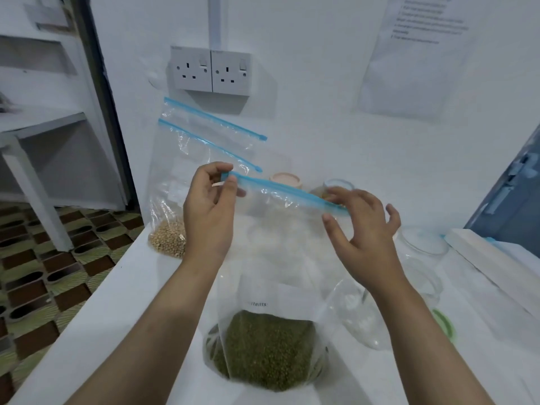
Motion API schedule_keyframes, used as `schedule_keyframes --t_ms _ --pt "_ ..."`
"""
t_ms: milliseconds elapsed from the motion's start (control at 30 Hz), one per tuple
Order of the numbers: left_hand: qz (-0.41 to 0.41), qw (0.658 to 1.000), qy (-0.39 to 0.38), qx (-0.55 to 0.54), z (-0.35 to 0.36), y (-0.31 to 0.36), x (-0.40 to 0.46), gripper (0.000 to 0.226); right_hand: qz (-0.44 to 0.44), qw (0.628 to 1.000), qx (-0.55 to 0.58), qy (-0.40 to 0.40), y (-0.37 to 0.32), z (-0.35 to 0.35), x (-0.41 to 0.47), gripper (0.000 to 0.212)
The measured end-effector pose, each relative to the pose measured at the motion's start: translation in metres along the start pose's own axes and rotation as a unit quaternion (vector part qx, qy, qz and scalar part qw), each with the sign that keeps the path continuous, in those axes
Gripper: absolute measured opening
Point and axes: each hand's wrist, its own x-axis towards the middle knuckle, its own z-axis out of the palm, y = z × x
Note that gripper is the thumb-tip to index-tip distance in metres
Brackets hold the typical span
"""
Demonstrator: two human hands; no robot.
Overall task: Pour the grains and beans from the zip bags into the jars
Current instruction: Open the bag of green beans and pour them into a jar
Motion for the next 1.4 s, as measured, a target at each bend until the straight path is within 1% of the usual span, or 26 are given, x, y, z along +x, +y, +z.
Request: schedule_keyframes --t_ms 100,167,233,333,433,533,633,733,800,867,933,1000,1067,1133,1200,1267,1333,1400 --pt "0.004 1.0 -0.015 -0.008 0.003 0.017 -0.005 0.018 -0.084 0.994 0.063 -0.034 -0.016 -0.009 0.001 0.029" --pt "0.009 0.999 -0.024 -0.019 0.005 0.025 -0.008 0.017 -0.109 0.991 0.054 -0.063 -0.023 -0.009 0.003 0.02" --pt "0.015 0.999 -0.035 -0.025 0.005 0.028 -0.009 0.017 -0.112 0.99 0.029 -0.081 -0.025 -0.007 0.003 0.019" --pt "0.037 0.997 -0.058 -0.03 0.001 0.025 -0.013 0.02 -0.11 0.992 0.016 -0.057 -0.024 -0.007 0.003 0.023" --pt "0.043 0.996 -0.08 -0.025 -0.004 0.014 -0.023 0.035 -0.097 0.995 0.001 -0.014 -0.023 -0.005 0.002 0.02" --pt "0.029 0.993 -0.111 0.004 -0.009 -0.004 -0.046 0.049 -0.091 0.996 -0.013 0.012 -0.022 -0.002 -0.003 0.021" --pt "0.012 0.99 -0.127 0.063 -0.015 -0.021 -0.078 0.056 -0.081 0.996 -0.017 0.021 -0.023 0.0 -0.006 0.026" --pt "0.014 0.979 -0.13 0.158 -0.023 -0.036 -0.101 0.052 -0.072 0.997 -0.015 0.026 -0.025 -0.001 -0.008 0.031" --pt "-0.006 0.973 -0.133 0.188 -0.026 -0.044 -0.108 0.046 -0.074 0.997 -0.015 0.026 -0.028 -0.001 -0.009 0.033" --pt "-0.055 0.974 -0.146 0.165 -0.028 -0.05 -0.11 0.044 -0.074 0.997 -0.016 0.018 -0.032 -0.001 -0.01 0.038" --pt "-0.083 0.974 -0.17 0.125 -0.03 -0.053 -0.107 0.043 -0.077 0.997 -0.016 0.015 -0.037 -0.002 -0.01 0.042" --pt "-0.093 0.977 -0.176 0.078 -0.035 -0.051 -0.099 0.041 -0.083 0.996 -0.011 0.013 -0.045 -0.005 -0.008 0.039" --pt "-0.105 0.98 -0.168 0.033 -0.038 -0.043 -0.086 0.038 -0.092 0.996 -0.002 0.017 -0.052 -0.009 -0.005 0.032" --pt "-0.08 0.982 -0.169 0.021 -0.039 -0.033 -0.073 0.035 -0.089 0.995 0.008 0.033 -0.058 -0.015 -0.001 0.027" --pt "-0.031 0.984 -0.172 0.037 -0.039 -0.023 -0.059 0.033 -0.077 0.995 0.022 0.053 -0.061 -0.022 0.001 0.026" --pt "0.029 0.982 -0.168 0.083 -0.041 -0.012 -0.045 0.034 -0.066 0.995 0.035 0.065 -0.063 -0.026 0.0 0.03" --pt "0.08 0.974 -0.161 0.137 -0.046 -0.001 -0.033 0.036 -0.051 0.996 0.046 0.062 -0.062 -0.025 -0.005 0.037" --pt "0.129 0.964 -0.156 0.17 -0.054 0.008 -0.024 0.038 -0.035 0.996 0.056 0.052 -0.06 -0.018 -0.013 0.043"
